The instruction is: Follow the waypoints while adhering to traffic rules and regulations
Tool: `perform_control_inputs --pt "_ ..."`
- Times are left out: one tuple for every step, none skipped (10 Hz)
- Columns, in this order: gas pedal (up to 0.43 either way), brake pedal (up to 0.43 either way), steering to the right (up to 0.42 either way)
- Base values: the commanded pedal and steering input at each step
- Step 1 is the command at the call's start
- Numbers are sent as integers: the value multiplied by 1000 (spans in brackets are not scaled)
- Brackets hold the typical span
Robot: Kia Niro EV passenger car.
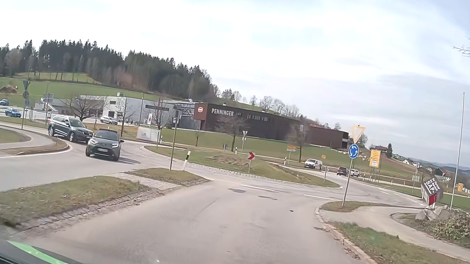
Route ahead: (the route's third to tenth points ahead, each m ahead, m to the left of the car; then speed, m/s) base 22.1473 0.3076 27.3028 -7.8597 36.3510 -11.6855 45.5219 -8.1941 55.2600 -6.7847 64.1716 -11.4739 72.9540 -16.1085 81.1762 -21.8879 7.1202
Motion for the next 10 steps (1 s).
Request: perform_control_inputs --pt "0 232 32" --pt "0 232 32" --pt "0 238 32" --pt "0 238 32" --pt "0 238 32" --pt "0 238 33" --pt "0 244 33" --pt "0 250 34" --pt "0 250 34" --pt "0 250 36"
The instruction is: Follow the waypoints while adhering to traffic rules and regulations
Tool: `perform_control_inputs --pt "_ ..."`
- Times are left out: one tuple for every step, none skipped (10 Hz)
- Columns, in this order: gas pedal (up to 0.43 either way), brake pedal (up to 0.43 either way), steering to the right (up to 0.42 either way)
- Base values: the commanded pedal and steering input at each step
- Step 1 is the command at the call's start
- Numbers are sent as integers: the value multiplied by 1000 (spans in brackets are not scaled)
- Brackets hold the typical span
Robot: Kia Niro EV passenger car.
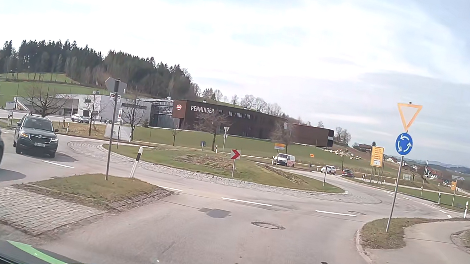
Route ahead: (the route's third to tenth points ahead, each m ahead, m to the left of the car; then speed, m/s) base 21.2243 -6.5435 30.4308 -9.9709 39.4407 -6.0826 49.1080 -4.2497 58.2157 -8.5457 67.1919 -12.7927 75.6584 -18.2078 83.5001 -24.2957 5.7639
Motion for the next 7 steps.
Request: perform_control_inputs --pt "0 256 39" --pt "0 256 44" --pt "0 256 48" --pt "0 256 51" --pt "0 262 54" --pt "0 262 57" --pt "0 268 60"
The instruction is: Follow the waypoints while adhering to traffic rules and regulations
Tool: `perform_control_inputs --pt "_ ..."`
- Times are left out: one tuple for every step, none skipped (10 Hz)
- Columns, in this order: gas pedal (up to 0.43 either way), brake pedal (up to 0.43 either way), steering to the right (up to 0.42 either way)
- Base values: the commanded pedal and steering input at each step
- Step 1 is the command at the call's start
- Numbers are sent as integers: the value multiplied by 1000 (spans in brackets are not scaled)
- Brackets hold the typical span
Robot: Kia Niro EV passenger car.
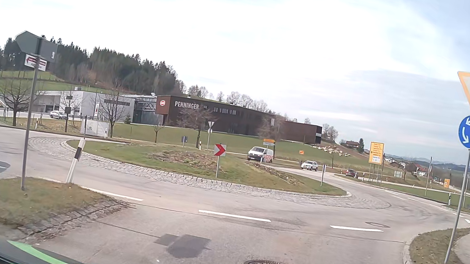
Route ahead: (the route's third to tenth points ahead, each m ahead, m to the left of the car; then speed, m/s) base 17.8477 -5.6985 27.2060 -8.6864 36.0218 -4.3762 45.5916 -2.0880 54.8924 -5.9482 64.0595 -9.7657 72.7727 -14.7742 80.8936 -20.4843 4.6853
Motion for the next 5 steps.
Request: perform_control_inputs --pt "0 274 63" --pt "0 287 65" --pt "0 287 66" --pt "0 287 69" --pt "0 287 76"
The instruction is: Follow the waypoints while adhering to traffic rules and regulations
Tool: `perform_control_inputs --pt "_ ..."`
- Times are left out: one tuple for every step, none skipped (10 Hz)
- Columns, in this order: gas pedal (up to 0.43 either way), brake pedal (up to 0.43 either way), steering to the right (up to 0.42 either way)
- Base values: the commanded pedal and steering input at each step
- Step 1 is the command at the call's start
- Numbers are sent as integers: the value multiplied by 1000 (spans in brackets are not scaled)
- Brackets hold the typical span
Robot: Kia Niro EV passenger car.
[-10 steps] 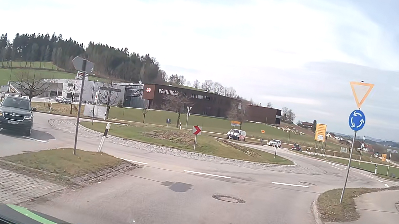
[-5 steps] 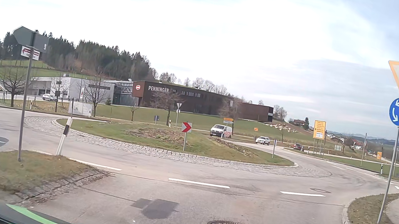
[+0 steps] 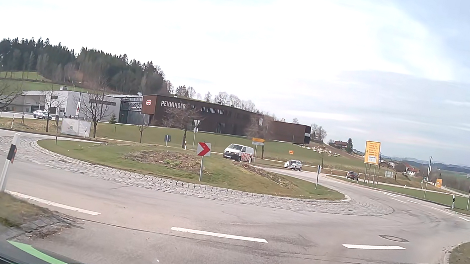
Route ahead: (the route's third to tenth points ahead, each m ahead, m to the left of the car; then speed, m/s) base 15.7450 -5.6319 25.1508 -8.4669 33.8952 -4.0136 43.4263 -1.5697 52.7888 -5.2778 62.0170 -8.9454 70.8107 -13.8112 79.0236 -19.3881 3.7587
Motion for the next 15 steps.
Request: perform_control_inputs --pt "0 287 81" --pt "0 293 82" --pt "0 293 83" --pt "0 287 86" --pt "0 293 96" --pt "0 293 106" --pt "0 287 124" --pt "0 268 140" --pt "0 195 145" --pt "0 0 146" --pt "0 0 148" --pt "0 0 151" --pt "0 0 159" --pt "0 0 172" --pt "8 0 182"
